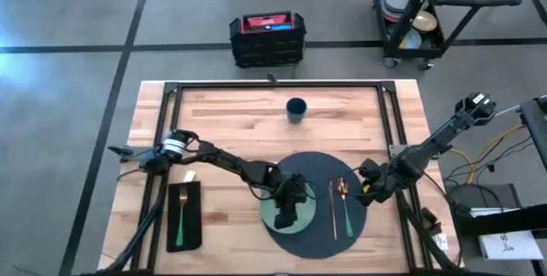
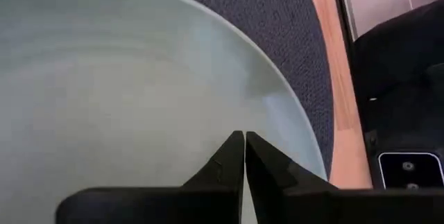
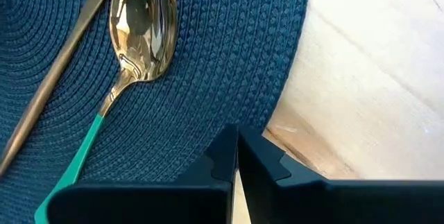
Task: Set table place
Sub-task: Adjust the black placemat
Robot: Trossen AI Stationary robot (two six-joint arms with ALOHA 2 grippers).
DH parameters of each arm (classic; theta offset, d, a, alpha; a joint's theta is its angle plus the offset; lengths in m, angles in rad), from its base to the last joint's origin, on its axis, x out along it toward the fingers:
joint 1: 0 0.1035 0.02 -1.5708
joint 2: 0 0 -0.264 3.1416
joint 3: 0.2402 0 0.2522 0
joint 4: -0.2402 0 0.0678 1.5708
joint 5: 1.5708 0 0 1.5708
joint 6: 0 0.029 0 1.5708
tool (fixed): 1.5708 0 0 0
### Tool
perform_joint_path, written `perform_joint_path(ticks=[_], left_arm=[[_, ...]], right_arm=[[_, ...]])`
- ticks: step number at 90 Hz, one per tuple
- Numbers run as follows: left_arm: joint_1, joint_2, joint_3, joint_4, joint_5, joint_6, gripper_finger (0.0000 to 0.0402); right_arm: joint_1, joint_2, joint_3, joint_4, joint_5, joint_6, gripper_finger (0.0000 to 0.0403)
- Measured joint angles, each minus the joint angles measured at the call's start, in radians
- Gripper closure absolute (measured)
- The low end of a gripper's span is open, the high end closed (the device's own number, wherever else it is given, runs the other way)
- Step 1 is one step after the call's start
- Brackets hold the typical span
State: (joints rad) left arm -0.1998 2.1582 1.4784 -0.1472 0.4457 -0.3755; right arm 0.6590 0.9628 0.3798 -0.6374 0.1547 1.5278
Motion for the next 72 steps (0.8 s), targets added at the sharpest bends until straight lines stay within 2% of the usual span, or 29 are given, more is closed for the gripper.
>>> perform_joint_path(ticks=[31, 72], left_arm=[[0.010, -0.006, 0.000, 0.007, -0.041, 0.030, 0.0401], [0.062, 0.055, 0.019, 0.112, -0.009, 0.034, 0.0401]], right_arm=[[0.011, 0.001, 0.019, 0.048, -0.032, -0.009, 0.0403], [0.011, 0.001, 0.020, 0.051, -0.032, 0.007, 0.0403]])
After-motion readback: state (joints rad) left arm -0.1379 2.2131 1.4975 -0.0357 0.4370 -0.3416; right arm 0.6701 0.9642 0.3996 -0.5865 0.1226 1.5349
